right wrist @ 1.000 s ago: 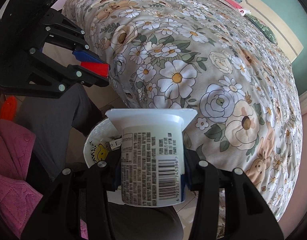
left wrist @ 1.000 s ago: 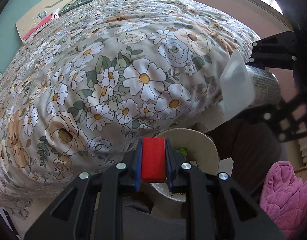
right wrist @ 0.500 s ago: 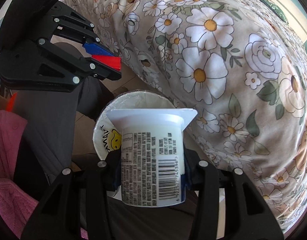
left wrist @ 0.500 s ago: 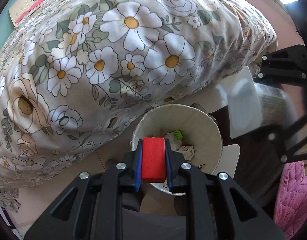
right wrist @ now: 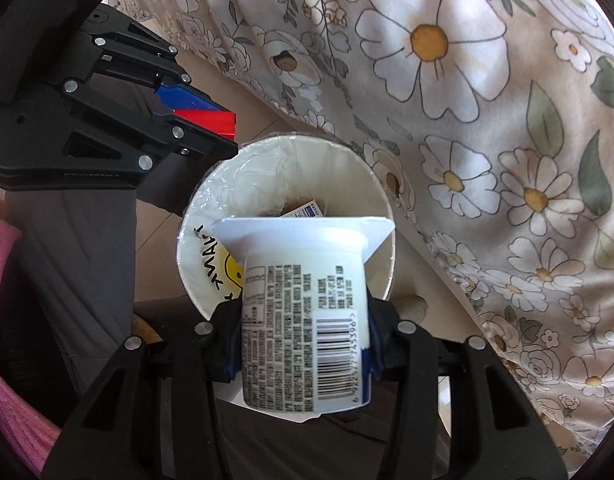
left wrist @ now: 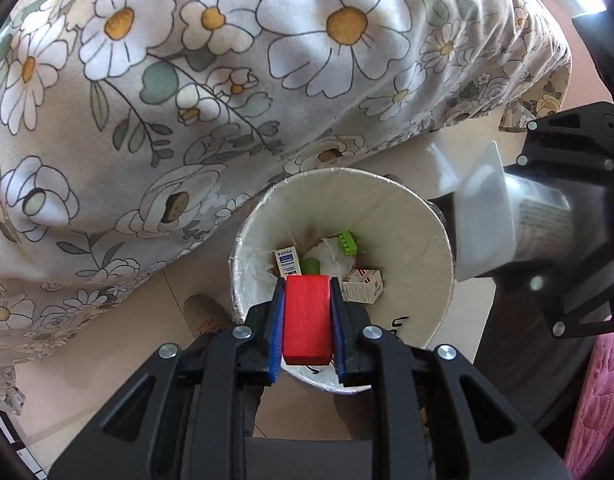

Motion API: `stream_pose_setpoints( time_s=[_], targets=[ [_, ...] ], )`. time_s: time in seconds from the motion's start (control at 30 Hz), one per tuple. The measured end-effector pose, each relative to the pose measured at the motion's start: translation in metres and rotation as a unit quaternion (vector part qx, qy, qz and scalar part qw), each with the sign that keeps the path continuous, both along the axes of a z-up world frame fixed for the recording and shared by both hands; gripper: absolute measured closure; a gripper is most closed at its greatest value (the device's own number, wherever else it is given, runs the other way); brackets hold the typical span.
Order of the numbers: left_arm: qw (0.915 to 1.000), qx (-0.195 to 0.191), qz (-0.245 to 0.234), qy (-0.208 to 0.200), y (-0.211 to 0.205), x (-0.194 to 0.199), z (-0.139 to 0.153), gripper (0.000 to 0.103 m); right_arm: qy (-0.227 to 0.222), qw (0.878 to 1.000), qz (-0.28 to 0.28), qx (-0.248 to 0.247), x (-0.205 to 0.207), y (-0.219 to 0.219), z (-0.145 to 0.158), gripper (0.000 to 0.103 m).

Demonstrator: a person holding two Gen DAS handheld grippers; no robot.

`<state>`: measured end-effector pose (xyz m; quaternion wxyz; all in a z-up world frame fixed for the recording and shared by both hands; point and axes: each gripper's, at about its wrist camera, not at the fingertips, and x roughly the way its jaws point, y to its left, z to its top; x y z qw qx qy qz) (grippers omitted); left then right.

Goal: Collect trash
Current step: 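Lower the red block and yogurt cup down into the bin with both tools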

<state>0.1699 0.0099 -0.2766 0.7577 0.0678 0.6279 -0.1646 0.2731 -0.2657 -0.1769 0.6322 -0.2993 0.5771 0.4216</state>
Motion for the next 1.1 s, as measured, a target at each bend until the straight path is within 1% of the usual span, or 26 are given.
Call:
stream_pose_setpoints(
  time_s=[0.2,0.47,0.7,0.87,1.1],
  targets=[
    [0.9997,-0.005,0.007,0.022,-0.005,0.006,-0.025,0.081,0.021,1.0,-0.013,-0.005,0.01,0.002,-0.023,0.055],
    [0.9984,-0.009,0.018,0.053,-0.01,0.014,-0.057,0.081,0.055,0.998,-0.033,-0.012,0.014,-0.001,-0.062,0.055],
    [0.996,-0.01,0.03,0.083,-0.012,0.018,-0.085,0.081,0.091,0.994,-0.054,-0.017,0.014,0.005,-0.092,0.055],
    [0.9938,-0.009,0.046,0.101,-0.011,0.022,-0.104,0.081,0.11,0.99,-0.082,-0.018,0.021,0.009,-0.111,0.055],
    [0.9902,-0.013,0.067,0.122,-0.012,0.029,-0.129,0.081,0.129,0.985,-0.109,-0.033,0.03,0.013,-0.142,0.055]
  ],
)
